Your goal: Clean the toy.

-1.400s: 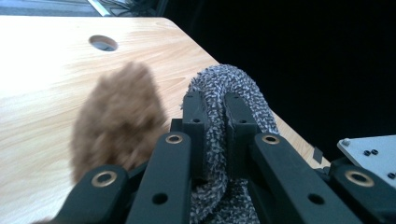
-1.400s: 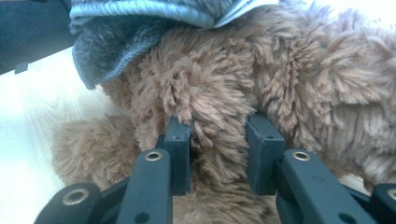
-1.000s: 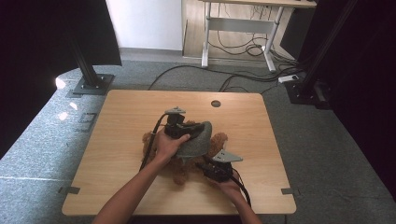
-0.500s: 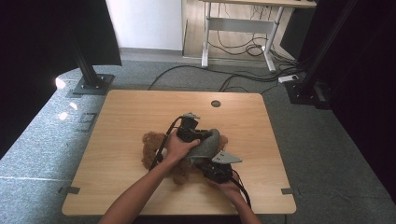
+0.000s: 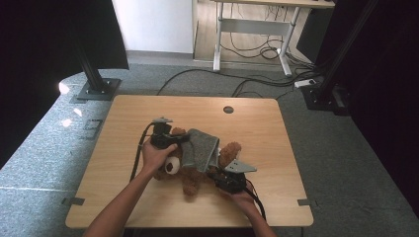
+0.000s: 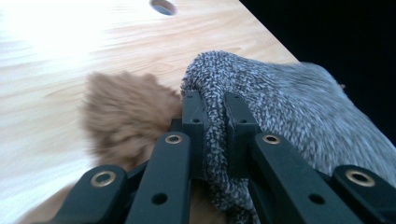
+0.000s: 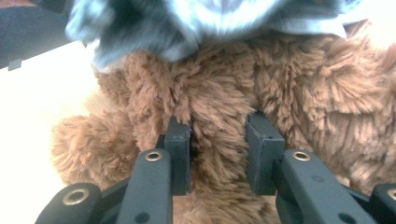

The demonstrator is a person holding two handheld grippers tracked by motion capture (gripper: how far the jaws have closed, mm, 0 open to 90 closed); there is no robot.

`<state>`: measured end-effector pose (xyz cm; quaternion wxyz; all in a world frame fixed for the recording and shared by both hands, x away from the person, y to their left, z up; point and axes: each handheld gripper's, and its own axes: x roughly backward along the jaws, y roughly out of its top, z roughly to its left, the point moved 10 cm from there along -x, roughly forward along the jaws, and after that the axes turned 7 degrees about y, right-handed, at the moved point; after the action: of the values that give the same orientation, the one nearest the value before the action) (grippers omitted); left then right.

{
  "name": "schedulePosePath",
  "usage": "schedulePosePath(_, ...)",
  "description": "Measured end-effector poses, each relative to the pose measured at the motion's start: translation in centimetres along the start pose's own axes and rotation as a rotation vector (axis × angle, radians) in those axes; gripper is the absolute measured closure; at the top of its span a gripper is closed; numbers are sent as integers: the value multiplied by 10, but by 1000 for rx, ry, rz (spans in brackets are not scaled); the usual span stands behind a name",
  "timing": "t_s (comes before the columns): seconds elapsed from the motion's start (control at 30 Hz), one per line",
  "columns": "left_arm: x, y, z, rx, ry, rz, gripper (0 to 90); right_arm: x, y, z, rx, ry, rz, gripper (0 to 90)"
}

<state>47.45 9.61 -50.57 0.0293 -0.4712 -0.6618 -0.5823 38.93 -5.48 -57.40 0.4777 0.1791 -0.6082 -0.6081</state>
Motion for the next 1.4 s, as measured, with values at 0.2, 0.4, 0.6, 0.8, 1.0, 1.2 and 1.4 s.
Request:
schedulePosePath(0.2,23,-14,30,86,-10,-51,804,0,0,0,-5,0,-4,669)
schedulePosePath(0.4,42,-17,57,139,25,-96,803,0,1,0,-5,-2,-7,670)
schedulePosePath(0.6,53,-21,93,235,80,-134,804,0,1,0,-6,-1,-9,669)
schedulePosePath(0.8,55,-25,109,276,100,-146,800,0,1,-1,-6,0,-9,668)
schedulePosePath(1.0,64,-25,126,316,108,-165,801,0,1,-1,-9,3,-13,666)
schedulePosePath(1.2,72,-25,131,308,117,-172,801,0,1,-1,-10,5,-13,664)
schedulePosePath(1.4,64,-22,114,275,50,-164,804,0,1,-1,-10,6,-12,662)
